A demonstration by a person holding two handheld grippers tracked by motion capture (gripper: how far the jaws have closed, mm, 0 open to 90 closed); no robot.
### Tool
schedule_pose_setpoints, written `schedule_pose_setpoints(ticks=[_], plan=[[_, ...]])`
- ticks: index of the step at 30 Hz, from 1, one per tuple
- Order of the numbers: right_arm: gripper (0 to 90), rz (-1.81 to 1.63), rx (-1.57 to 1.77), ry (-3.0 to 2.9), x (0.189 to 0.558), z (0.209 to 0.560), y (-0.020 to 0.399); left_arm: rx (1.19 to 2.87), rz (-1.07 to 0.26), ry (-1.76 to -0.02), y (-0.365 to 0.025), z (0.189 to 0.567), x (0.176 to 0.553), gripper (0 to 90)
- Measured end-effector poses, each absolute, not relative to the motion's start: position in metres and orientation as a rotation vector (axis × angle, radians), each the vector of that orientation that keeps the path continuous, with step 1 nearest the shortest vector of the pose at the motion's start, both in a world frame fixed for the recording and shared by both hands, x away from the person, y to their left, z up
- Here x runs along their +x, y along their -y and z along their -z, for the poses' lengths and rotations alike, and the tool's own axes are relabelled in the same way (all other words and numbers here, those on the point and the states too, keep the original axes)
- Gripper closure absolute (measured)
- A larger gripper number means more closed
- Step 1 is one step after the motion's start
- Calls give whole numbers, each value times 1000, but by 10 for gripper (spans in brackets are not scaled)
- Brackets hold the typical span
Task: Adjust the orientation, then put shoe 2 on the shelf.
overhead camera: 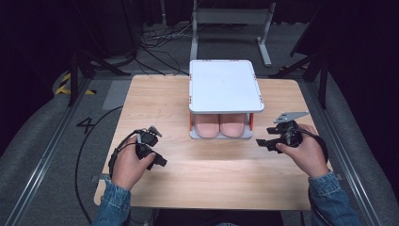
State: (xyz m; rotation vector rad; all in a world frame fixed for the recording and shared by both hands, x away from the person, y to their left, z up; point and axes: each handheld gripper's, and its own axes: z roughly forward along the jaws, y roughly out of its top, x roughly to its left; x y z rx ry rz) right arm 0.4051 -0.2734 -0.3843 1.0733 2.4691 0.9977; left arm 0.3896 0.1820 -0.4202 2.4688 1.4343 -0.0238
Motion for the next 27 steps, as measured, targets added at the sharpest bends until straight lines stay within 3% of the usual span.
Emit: schedule_pose_setpoints(ticks=[15,24,27], plan=[[299,-957,1208,-2389,402,386,331,2465,28,-1427,-182,422,395,200],[229,-907,1206,-2367,405,406,370,2461,-68,-1439,-195,427,403,202],[164,-892,1131,-2419,408,416,378,2459,-114,-1445,-199,430,404,198]])
